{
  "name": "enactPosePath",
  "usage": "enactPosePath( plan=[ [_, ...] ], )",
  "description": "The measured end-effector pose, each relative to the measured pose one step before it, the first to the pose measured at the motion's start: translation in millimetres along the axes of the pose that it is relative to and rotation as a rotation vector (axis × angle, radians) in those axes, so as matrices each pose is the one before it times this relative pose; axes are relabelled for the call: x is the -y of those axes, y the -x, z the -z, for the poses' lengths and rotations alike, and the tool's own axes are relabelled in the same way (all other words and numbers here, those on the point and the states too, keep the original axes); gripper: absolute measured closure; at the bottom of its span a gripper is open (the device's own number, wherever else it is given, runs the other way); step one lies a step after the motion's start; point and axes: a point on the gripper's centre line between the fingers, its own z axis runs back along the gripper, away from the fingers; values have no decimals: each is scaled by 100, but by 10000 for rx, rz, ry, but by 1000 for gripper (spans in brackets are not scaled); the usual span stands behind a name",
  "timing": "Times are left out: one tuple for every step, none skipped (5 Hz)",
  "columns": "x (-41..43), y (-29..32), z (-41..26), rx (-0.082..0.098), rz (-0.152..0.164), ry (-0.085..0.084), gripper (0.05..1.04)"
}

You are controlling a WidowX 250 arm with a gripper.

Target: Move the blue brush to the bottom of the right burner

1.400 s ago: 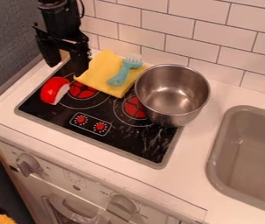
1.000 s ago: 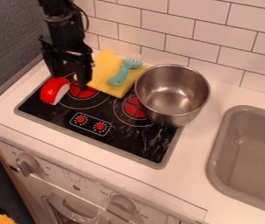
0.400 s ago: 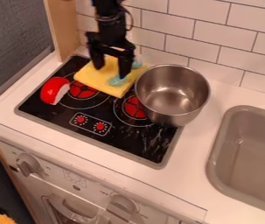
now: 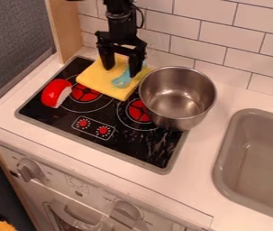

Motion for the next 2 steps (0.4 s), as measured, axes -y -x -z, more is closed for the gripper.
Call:
enactPosePath(
  plan=[
    [195, -109, -2, 69, 23, 123, 249],
    [-72, 123, 239, -2, -23, -59, 570]
  ],
)
